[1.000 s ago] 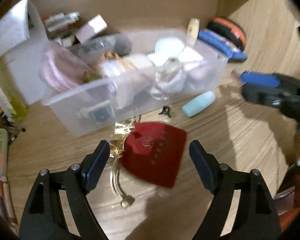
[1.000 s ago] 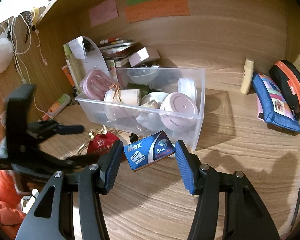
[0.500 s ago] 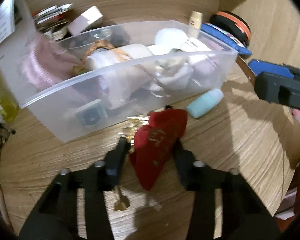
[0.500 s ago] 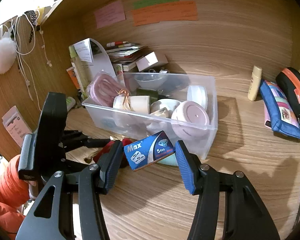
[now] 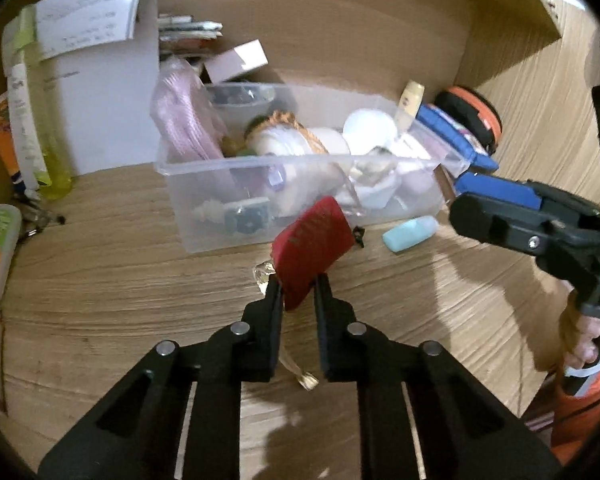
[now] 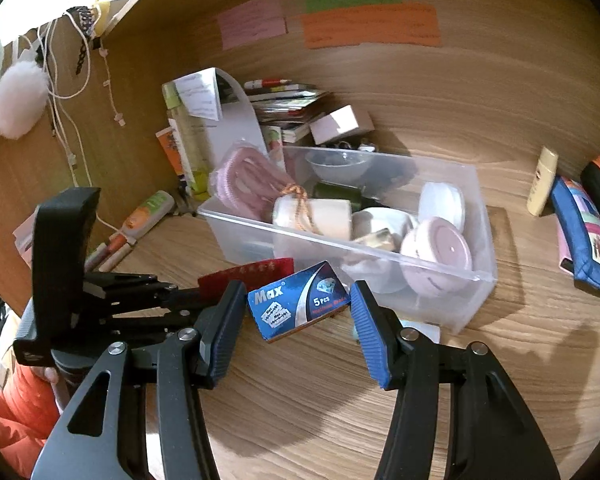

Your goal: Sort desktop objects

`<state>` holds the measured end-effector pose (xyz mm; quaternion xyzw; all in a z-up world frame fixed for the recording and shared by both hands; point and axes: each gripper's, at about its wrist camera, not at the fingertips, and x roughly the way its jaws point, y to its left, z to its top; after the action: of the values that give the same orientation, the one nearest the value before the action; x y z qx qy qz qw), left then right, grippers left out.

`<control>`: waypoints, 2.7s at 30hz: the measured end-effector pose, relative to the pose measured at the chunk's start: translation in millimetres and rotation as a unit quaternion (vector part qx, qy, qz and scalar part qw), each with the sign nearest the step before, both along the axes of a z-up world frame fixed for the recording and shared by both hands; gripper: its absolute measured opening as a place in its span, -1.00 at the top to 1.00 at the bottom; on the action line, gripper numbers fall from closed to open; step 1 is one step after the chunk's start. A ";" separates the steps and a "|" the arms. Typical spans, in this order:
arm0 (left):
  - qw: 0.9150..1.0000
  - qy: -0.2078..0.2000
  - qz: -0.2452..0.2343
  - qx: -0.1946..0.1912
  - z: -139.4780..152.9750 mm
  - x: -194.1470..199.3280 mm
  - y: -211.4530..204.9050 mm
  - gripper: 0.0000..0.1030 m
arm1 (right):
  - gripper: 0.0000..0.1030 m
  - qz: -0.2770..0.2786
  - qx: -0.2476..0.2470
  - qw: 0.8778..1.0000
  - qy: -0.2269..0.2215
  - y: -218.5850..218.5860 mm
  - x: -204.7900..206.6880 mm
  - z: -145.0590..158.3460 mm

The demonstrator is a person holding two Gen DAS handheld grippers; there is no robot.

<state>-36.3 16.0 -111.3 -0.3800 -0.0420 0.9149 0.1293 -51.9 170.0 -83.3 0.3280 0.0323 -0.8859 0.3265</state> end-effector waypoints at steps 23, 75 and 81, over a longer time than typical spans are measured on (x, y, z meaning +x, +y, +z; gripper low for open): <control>0.999 -0.012 -0.034 0.040 10.6 35.0 -7.2 0.80 | 0.03 0.001 -0.004 1.000 0.001 2.9 11.2 4.3; 0.980 -0.071 -0.153 -0.108 -21.9 -55.6 70.6 -0.20 | 0.03 -0.036 0.068 0.995 -0.062 57.7 -10.4 -47.7; 0.986 -0.057 -0.129 -0.093 -21.0 -54.1 66.3 0.27 | 0.03 -0.042 0.060 0.995 -0.061 66.8 -5.3 -48.4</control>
<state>-90.4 82.3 -132.3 -0.4437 0.0851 0.8675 0.2083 -57.2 236.8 -131.6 0.4011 0.0516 -0.8737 0.2703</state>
